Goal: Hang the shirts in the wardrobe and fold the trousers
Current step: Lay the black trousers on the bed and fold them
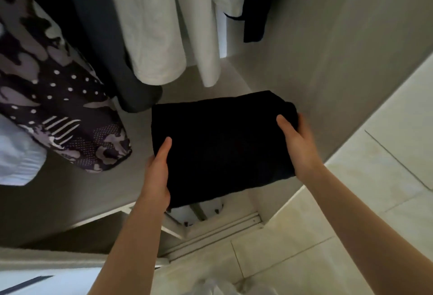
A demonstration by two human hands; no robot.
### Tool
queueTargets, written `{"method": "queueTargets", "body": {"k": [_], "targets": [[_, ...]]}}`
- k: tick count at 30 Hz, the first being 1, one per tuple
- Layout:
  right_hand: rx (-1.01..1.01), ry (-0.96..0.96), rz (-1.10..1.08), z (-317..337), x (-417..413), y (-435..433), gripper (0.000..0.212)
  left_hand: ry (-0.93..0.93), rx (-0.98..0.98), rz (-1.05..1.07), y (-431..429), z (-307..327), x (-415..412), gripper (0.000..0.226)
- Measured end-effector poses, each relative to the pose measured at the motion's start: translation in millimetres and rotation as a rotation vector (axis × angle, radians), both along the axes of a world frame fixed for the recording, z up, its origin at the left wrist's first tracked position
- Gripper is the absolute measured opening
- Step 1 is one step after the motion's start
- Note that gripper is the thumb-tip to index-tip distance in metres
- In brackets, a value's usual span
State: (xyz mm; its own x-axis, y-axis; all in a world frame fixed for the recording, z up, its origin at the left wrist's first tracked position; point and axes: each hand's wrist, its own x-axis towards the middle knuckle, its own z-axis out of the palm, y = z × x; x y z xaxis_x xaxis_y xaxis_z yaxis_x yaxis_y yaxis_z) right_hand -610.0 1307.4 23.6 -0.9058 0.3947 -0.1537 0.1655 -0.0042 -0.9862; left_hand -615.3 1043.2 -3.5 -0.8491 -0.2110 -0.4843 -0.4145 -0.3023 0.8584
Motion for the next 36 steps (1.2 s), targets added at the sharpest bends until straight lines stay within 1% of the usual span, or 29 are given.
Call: {"method": "queueTargets", "body": {"k": [1,4,5,6,8,10,12,14,15,16,18,19,21,23,26,32,36], "targets": [[0.015,0.022,0.023,4.0,-14.8,3.5,0.044,0.003,0.004,0.015,3.1,3.1,-12.4,0.058],[0.048,0.045,0.065,11.3,-59.2,8.8,0.047,-0.003,0.04,-0.004,11.7,7.3,-46.1,0.04],[0.064,0.027,0.072,7.6,-73.2,9.7,0.048,-0.007,0.015,-0.008,12.3,1.3,-55.7,0.041],[0.085,-0.009,0.078,0.8,-85.2,10.0,0.05,-0.028,-0.041,-0.021,12.3,-6.3,-62.5,0.047],[0.169,-0.128,0.102,-22.0,-102.0,11.3,0.056,-0.063,-0.213,-0.078,10.5,-26.8,-70.2,0.059],[0.261,-0.233,0.123,-46.9,-106.8,15.0,0.057,-0.051,-0.343,-0.104,10.8,-42.1,-66.4,0.052],[0.34,-0.273,0.141,-63.8,-103.0,19.2,0.057,-0.014,-0.398,-0.072,7.7,-56.5,-58.1,0.058],[0.486,-0.245,0.13,-69.7,-89.5,18.9,0.058,0.066,-0.49,-0.028,6.2,-66.3,-46.0,0.066],[0.607,-0.177,0.115,-72.5,-81.1,17.2,0.058,0.125,-0.593,-0.026,6.7,-71.3,-39.4,0.067],[0.75,-0.081,0.114,-75.6,-72.5,14.2,0.056,0.199,-0.742,-0.05,8.5,-75.0,-31.7,0.066],[1.044,0.075,0.198,-85.0,-57.3,5.9,0.055,0.392,-1.097,-0.193,16.8,-81.1,-17.0,0.065],[1.153,0.077,0.267,-88.5,-53.0,1.1,0.056,0.471,-1.242,-0.274,21.9,-82.9,-12.0,0.066],[1.245,-0.017,0.374,-92.9,-51.0,-8.1,0.059,0.531,-1.402,-0.402,27.5,-91.4,-7.9,0.07],[1.289,-0.079,0.421,-98.3,-52.4,-12.1,0.06,0.515,-1.443,-0.456,27.4,-101.4,-8.4,0.072],[1.358,-0.106,0.456,-104.6,-57.5,-9.0,0.061,0.508,-1.429,-0.486,27.6,-108.4,-13.2,0.072],[1.391,-0.139,0.452,-100.6,-83.6,-2.1,0.062,0.492,-1.495,-0.527,38.1,-105.3,-43.8,0.071],[1.385,-0.154,0.451,-99.0,-97.3,2.8,0.063,0.482,-1.485,-0.537,41.8,-106.8,-59.0,0.07]]}}
